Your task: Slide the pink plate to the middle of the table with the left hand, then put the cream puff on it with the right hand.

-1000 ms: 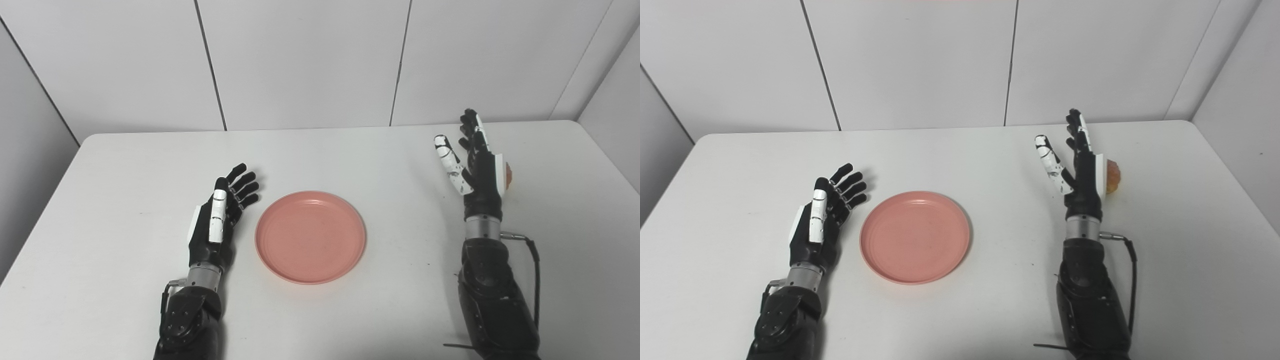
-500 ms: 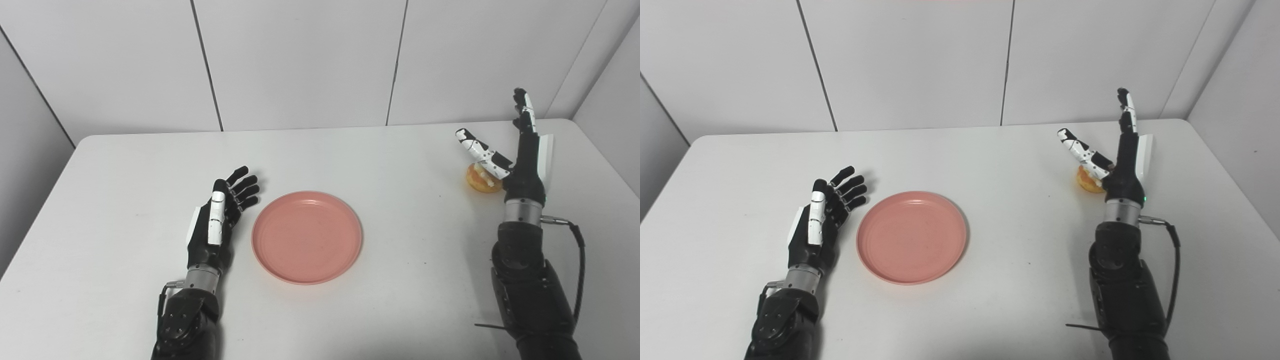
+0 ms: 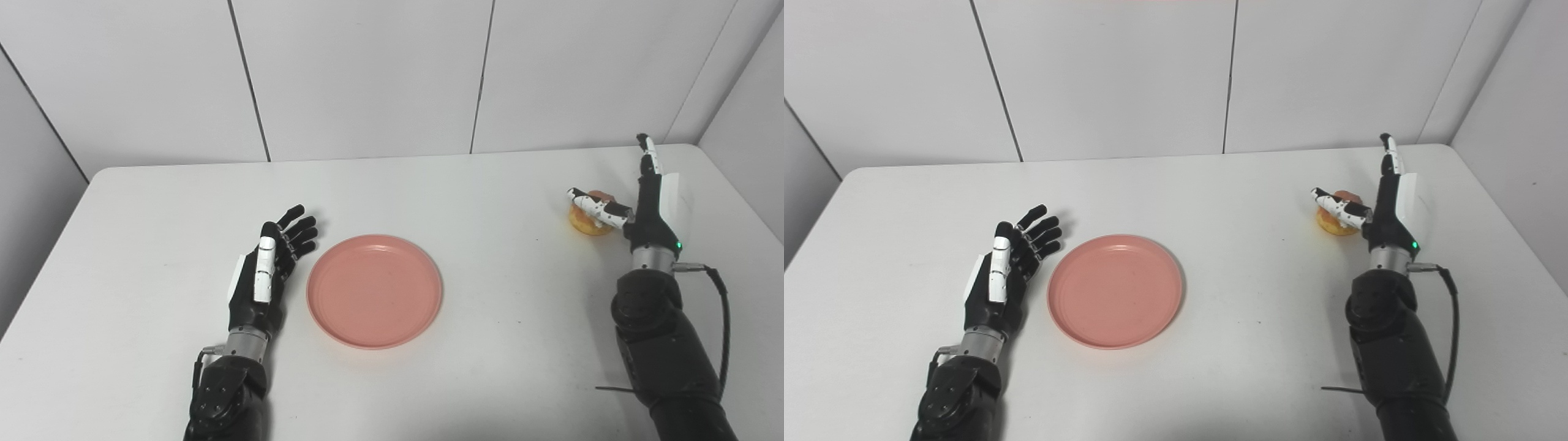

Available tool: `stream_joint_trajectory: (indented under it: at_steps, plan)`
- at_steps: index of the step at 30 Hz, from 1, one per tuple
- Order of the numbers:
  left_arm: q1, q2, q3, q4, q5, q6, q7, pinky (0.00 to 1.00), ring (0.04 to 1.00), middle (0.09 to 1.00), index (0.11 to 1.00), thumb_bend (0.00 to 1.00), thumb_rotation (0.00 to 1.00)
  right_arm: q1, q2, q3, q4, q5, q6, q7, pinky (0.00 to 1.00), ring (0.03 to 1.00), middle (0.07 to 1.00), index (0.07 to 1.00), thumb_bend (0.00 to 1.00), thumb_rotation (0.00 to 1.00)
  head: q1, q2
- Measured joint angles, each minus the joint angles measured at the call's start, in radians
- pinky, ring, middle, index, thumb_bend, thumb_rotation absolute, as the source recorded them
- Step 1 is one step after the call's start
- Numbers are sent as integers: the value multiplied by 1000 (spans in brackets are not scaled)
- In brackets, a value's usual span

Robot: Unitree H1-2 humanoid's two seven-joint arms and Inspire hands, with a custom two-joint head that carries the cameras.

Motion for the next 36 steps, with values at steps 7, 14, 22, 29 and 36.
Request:
stream_joint_trajectory:
  at_steps: [7, 14, 22, 29, 36]
  plan:
    - [1, 1, 1, -1, -5, -1, -11, 830, 819, 814, 806, 602, 992, -10, -13, 44, 66, -2, 41, 8, 790, 893, 919, 913, 824, 249, -11, 14]
    - [4, 2, 1, -14, -20, 2, -17, 837, 830, 823, 818, 587, 1000, -28, -13, 57, 93, 27, 45, 28, 776, 878, 915, 901, 800, 218, -12, 18]
    - [12, 6, -2, -24, -20, 4, -17, 840, 829, 821, 816, 586, 1000, -31, -19, 63, 89, 37, 46, 29, 607, 759, 854, 838, 717, 58, -6, 20]
    - [12, 7, -3, -26, -19, 6, -17, 838, 826, 818, 812, 598, 1000, -29, -18, 78, 56, 22, 76, 21, 298, 417, 540, 672, 530, 0, -3, 25]
    - [13, 7, -3, -27, -20, 15, -17, 842, 828, 821, 815, 595, 1000, -26, -18, 111, 19, -12, 155, 22, 267, 379, 506, 567, 515, 0, -2, 26]
